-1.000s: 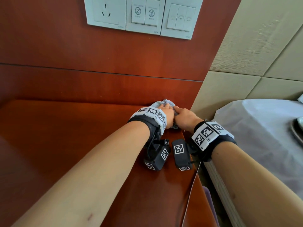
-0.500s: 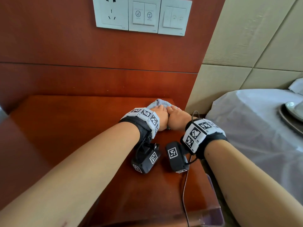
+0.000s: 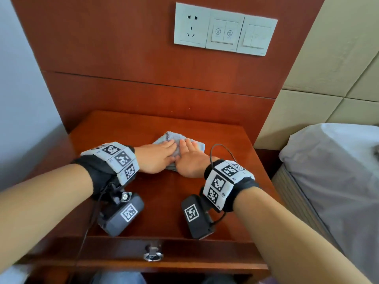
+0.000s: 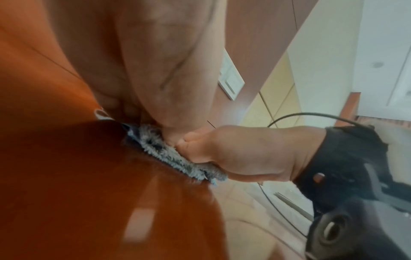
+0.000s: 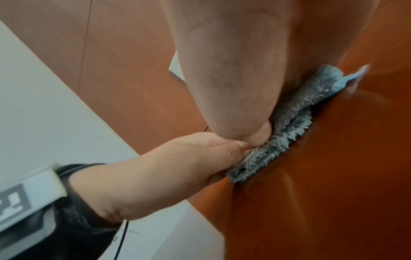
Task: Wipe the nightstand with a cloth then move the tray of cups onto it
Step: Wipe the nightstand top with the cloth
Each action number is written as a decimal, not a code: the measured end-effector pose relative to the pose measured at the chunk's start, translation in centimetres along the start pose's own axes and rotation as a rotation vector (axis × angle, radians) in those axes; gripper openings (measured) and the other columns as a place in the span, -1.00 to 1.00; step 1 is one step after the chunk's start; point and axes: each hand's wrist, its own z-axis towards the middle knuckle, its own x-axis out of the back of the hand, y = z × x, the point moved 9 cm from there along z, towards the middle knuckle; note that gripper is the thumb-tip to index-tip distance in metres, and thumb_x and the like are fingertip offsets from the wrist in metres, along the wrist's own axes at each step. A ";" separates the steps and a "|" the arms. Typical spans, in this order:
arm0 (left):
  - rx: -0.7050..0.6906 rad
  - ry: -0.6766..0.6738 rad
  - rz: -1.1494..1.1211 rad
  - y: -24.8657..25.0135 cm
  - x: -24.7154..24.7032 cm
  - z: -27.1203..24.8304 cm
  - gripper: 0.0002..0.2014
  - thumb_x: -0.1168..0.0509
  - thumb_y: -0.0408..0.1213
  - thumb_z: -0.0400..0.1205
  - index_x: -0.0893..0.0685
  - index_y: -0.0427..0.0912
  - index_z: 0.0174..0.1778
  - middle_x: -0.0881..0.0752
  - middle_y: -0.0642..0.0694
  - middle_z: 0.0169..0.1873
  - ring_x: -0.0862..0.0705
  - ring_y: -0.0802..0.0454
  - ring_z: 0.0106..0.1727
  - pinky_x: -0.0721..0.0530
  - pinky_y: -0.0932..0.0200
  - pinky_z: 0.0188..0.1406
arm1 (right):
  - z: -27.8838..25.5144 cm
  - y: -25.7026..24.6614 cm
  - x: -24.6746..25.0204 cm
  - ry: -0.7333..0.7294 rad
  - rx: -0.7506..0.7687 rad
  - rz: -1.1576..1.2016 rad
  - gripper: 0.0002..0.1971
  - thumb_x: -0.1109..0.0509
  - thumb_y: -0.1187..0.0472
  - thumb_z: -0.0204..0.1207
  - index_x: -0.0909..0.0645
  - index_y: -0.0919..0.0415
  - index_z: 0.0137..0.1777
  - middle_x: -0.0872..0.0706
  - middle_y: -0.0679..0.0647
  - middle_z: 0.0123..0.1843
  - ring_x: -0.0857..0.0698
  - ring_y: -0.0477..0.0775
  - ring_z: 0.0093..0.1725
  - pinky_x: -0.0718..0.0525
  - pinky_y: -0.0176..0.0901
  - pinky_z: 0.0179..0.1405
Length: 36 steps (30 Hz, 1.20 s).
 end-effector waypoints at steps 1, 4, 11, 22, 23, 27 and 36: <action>0.028 -0.001 0.005 -1.9 0.1 -1.0 -0.40 0.14 -0.07 0.80 0.19 -0.18 0.71 0.16 -0.14 0.71 0.10 0.00 0.73 0.03 0.17 0.66 | 0.5 -2.1 -0.3 -0.012 0.019 -0.017 -0.36 0.08 0.06 0.73 0.27 0.22 0.71 0.29 0.10 0.73 0.30 0.11 0.71 0.17 0.08 0.70; 0.142 -0.009 0.006 -8.2 -0.2 -4.2 -0.37 0.10 0.04 0.77 0.18 -0.03 0.71 0.18 0.00 0.71 0.02 0.02 0.73 -0.06 0.19 0.63 | 2.0 -8.5 -1.2 -0.048 0.090 -0.047 -0.32 0.03 0.03 0.71 0.27 0.20 0.70 0.28 0.11 0.74 0.29 0.13 0.71 0.16 0.11 0.69; 0.255 0.026 -0.244 -18.9 -1.0 -10.4 0.36 0.16 0.80 -0.12 -0.05 0.23 0.66 0.04 0.32 0.61 0.05 0.20 0.69 0.10 -0.07 0.72 | 2.3 -18.4 -1.4 -0.139 0.295 -0.151 -0.36 0.03 0.02 0.75 0.24 0.14 0.72 0.24 0.14 0.74 0.23 0.15 0.72 0.11 0.06 0.66; 0.386 -0.078 -0.033 -17.0 0.0 -10.3 -0.29 -0.11 0.14 0.69 -0.05 -0.02 0.70 -0.16 -0.07 0.69 -0.23 -0.06 0.67 -0.22 0.21 0.55 | 2.0 -17.8 -2.0 -0.133 0.304 -0.105 -0.36 0.03 0.00 0.74 0.20 0.14 0.72 0.22 0.11 0.74 0.16 0.15 0.72 0.02 0.12 0.69; 0.382 -0.077 -0.046 -16.4 -0.2 -10.4 -0.30 -0.11 0.14 0.69 -0.04 -0.01 0.71 -0.16 -0.05 0.69 -0.23 -0.05 0.67 -0.21 0.21 0.56 | 1.9 -17.2 -2.1 -0.135 0.303 -0.098 -0.37 0.03 0.02 0.75 0.20 0.14 0.72 0.22 0.11 0.74 0.15 0.16 0.72 0.02 0.11 0.69; 0.301 -0.048 0.024 -11.6 0.1 -8.4 -0.34 -0.05 0.09 0.73 -0.06 -0.09 0.71 -0.13 -0.09 0.70 -0.24 -0.14 0.66 -0.23 0.13 0.56 | 1.0 -13.3 -1.6 -0.099 0.264 -0.080 -0.36 0.01 0.07 0.73 0.20 0.15 0.72 0.20 0.10 0.75 0.13 0.14 0.73 -0.02 0.16 0.68; 0.008 0.049 0.095 8.2 -0.1 1.1 -0.41 0.04 -0.05 0.77 -0.04 -0.21 0.70 -0.13 -0.25 0.68 -0.30 -0.24 0.62 -0.40 -0.09 0.51 | -5.2 7.0 0.7 -0.080 -0.002 -0.170 -0.47 0.06 0.11 0.77 0.01 0.22 0.70 0.14 0.07 0.75 0.15 0.11 0.72 -0.04 0.36 0.62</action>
